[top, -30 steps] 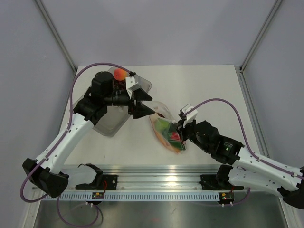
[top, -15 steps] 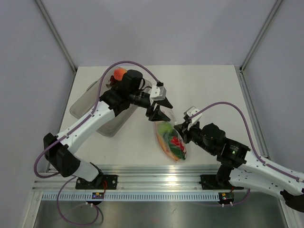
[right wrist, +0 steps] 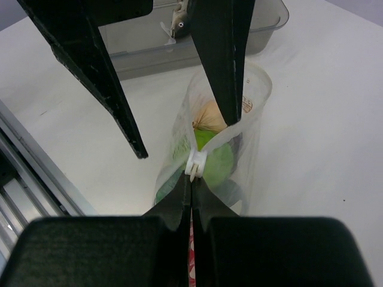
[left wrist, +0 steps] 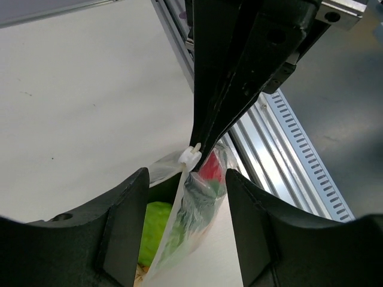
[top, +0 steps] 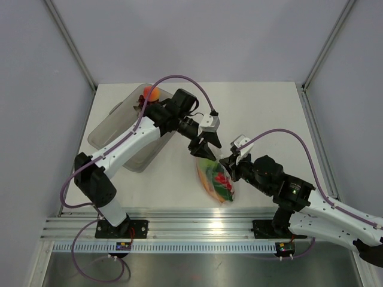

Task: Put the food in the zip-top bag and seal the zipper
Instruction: Zip the zipper food storage bag at the center of the board.

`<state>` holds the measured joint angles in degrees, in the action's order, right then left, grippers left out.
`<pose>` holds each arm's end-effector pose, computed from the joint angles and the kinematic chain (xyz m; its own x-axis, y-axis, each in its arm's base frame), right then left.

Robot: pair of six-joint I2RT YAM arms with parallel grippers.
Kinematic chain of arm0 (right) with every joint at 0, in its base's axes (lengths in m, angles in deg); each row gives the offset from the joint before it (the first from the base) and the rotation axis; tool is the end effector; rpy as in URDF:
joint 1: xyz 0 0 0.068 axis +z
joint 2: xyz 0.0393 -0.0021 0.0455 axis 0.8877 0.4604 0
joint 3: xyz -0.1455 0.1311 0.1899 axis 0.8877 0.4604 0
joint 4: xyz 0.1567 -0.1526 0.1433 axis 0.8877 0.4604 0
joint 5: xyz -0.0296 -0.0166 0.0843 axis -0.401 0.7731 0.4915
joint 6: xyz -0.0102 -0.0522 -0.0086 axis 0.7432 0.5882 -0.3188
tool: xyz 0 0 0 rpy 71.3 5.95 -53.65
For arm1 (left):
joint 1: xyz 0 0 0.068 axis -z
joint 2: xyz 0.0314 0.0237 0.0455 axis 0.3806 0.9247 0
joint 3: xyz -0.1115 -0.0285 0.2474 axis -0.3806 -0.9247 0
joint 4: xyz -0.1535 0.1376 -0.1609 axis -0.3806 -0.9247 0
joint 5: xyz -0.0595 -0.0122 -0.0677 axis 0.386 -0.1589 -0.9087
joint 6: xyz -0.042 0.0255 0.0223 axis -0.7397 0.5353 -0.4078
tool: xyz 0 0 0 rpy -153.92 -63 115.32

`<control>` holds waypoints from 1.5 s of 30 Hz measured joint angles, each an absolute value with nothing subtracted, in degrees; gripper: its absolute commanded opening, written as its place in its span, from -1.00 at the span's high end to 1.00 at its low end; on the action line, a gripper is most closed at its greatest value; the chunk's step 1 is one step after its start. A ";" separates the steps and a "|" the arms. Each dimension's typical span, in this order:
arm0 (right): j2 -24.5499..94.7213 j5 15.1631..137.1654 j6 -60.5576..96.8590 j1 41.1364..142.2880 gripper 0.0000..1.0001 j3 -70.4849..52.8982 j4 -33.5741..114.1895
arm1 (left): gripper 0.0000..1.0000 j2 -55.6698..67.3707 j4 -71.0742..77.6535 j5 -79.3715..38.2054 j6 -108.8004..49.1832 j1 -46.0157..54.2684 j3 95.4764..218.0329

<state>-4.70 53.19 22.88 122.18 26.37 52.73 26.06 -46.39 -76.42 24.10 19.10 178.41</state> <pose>0.0954 0.1441 0.3183 -0.1464 -0.1804 -0.9726 -0.6970 0.7165 -0.0280 0.2417 -0.2564 0.3606 0.0700 0.3308 -0.9411 0.9213 -0.3832 -0.0662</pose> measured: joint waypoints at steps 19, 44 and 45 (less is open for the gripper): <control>-3.76 53.21 23.69 122.05 1.00 26.37 53.08 | -0.08 18.45 -33.77 -69.79 17.41 12.76 162.82; 9.49 69.85 30.07 104.91 1.00 21.39 43.79 | 0.89 5.25 -27.52 -57.95 5.91 12.96 152.75; 9.53 70.98 30.86 104.76 1.00 21.41 43.55 | 0.70 4.68 -27.35 -57.84 5.58 12.96 152.40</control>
